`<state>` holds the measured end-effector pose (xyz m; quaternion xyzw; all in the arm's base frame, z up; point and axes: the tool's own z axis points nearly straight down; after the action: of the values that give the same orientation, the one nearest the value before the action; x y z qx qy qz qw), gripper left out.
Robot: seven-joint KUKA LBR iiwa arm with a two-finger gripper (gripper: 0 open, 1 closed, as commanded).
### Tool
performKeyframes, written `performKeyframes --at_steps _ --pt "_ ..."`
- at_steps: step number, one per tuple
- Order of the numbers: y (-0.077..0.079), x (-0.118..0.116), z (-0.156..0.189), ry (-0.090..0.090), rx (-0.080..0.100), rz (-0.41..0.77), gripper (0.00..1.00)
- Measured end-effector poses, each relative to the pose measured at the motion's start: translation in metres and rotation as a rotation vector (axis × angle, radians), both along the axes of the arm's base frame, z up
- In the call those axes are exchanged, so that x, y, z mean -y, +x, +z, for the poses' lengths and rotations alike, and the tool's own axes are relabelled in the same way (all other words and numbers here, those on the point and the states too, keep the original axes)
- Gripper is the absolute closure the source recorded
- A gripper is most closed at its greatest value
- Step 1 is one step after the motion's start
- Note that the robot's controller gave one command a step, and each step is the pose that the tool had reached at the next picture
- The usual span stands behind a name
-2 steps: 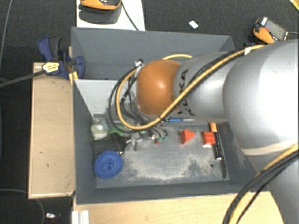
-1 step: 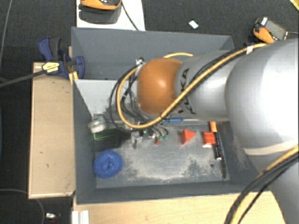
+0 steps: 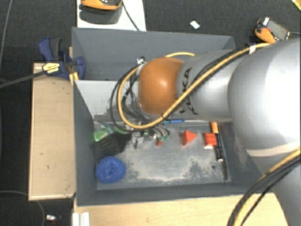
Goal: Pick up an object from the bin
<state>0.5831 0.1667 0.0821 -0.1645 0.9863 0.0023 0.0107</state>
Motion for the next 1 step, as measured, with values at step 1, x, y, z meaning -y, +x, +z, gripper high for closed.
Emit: performKeyframes --at_steps 1 --pt "-0.0031 0.0007 0.0140 -0.003 -0.011 -0.001 1.00"
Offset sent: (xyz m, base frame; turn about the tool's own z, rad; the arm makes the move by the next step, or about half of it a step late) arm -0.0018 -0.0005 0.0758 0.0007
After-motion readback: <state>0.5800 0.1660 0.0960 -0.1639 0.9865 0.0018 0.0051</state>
